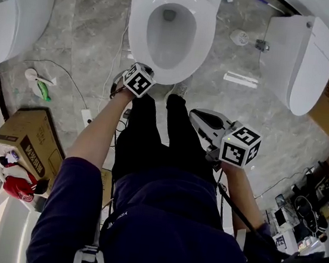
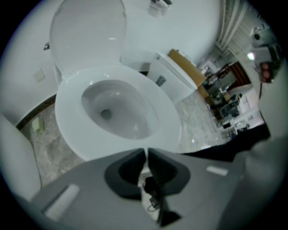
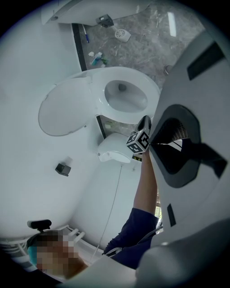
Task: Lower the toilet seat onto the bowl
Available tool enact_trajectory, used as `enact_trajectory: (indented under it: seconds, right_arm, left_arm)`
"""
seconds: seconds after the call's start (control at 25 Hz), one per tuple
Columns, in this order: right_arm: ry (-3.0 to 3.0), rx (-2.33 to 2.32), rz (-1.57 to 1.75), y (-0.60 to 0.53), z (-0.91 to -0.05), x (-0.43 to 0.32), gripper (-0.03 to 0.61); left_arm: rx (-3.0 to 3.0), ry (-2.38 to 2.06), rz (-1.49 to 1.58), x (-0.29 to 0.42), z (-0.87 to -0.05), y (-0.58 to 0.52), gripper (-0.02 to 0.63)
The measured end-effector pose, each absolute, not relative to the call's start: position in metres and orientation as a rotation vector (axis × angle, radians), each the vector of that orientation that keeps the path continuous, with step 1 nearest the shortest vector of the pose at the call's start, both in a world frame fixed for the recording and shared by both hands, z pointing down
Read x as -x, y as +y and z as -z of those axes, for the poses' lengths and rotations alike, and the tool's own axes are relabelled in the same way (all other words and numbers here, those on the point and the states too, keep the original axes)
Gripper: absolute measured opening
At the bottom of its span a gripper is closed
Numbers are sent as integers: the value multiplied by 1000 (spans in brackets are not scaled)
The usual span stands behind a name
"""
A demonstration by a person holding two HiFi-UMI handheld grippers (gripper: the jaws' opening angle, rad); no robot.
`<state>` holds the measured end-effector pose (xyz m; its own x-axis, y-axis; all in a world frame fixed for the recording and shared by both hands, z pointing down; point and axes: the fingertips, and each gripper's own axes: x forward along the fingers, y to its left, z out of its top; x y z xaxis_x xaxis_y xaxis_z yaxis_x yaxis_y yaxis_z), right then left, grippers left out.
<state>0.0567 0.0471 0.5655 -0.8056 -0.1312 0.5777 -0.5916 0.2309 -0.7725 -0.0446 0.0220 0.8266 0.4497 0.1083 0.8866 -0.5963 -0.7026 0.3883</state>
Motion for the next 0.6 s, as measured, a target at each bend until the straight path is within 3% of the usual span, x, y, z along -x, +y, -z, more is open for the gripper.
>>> enact_trajectory:
  seconds: [0.6]
  right_arm:
    - [-2077, -683, -1651, 70, -588, -64, 9]
  left_arm:
    - [-1991, -387, -1369, 40, -859, 30, 32]
